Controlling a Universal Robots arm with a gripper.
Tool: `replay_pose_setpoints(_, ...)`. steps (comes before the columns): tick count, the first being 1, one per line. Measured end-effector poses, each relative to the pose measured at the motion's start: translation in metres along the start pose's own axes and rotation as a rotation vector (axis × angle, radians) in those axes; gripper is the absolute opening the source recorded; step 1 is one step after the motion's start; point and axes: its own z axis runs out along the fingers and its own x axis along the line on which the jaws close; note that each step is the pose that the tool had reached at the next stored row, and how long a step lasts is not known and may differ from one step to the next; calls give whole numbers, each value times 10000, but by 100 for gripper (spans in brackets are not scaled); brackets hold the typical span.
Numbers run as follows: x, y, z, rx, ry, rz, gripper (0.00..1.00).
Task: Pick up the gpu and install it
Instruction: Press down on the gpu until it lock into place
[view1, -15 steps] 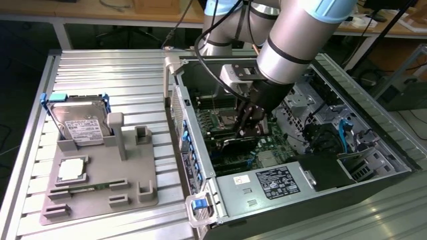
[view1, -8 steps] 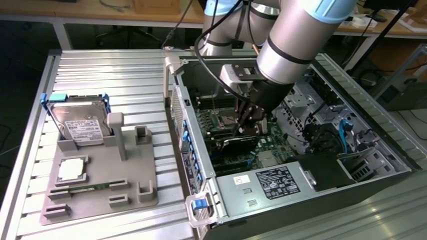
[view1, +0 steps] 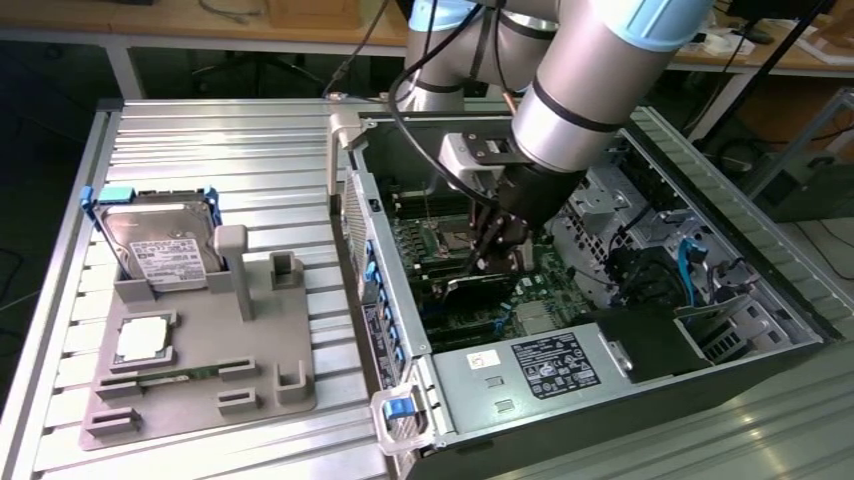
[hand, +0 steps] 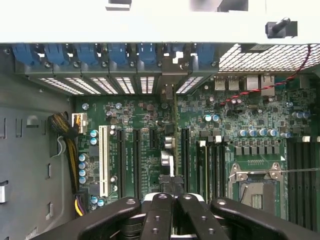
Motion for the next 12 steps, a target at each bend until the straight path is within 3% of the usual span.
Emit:
replay_pose_setpoints(5,7,28,149,3,21,-42,11)
replay_pose_setpoints(12,14,23,221,13,59,-57,11)
